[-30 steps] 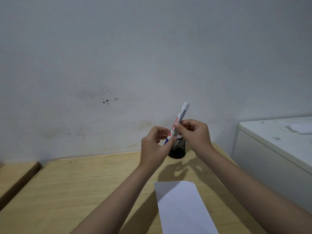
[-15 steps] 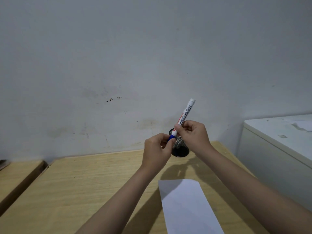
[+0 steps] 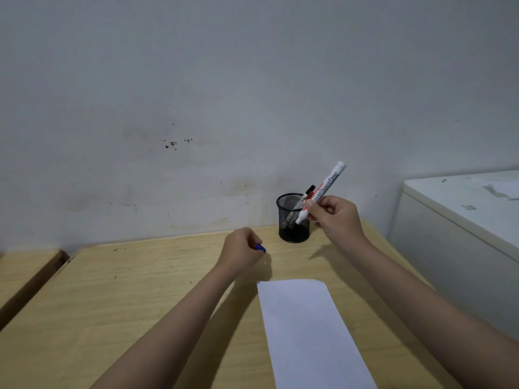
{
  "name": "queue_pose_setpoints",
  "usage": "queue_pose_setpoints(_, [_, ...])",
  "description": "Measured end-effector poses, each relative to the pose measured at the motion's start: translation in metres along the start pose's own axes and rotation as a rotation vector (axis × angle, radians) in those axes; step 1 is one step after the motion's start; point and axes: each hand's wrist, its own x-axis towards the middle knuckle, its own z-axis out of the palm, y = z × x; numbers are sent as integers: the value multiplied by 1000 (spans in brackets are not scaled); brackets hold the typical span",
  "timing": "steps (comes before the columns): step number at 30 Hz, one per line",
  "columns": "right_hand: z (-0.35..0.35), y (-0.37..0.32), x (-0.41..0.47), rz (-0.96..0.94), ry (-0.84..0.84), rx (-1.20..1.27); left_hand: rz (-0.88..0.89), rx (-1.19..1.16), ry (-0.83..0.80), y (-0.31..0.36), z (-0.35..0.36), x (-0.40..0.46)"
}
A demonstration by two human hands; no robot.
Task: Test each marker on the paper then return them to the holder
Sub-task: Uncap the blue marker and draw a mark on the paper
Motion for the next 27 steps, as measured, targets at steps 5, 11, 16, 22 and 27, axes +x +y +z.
queue_pose_setpoints(5, [-1,12,-7,24,-27,-59,-12,232,-199,-4,10,7])
queue_pose_setpoints(11, [2,17,-17,48,-49,-33,-12,204,-221,-8,15,14])
queue_pose_setpoints(16, [7,18,-26,90,-73,28,-61,89,-215,-14,12,7])
queue_pose_setpoints(22, [11,22,-32,114,-84,55,-21,-84,-46,-11,-10,-19])
queue_pose_setpoints(27, [17,31,-38,192,-75,57,9,-14,-150,-12,-16,-58])
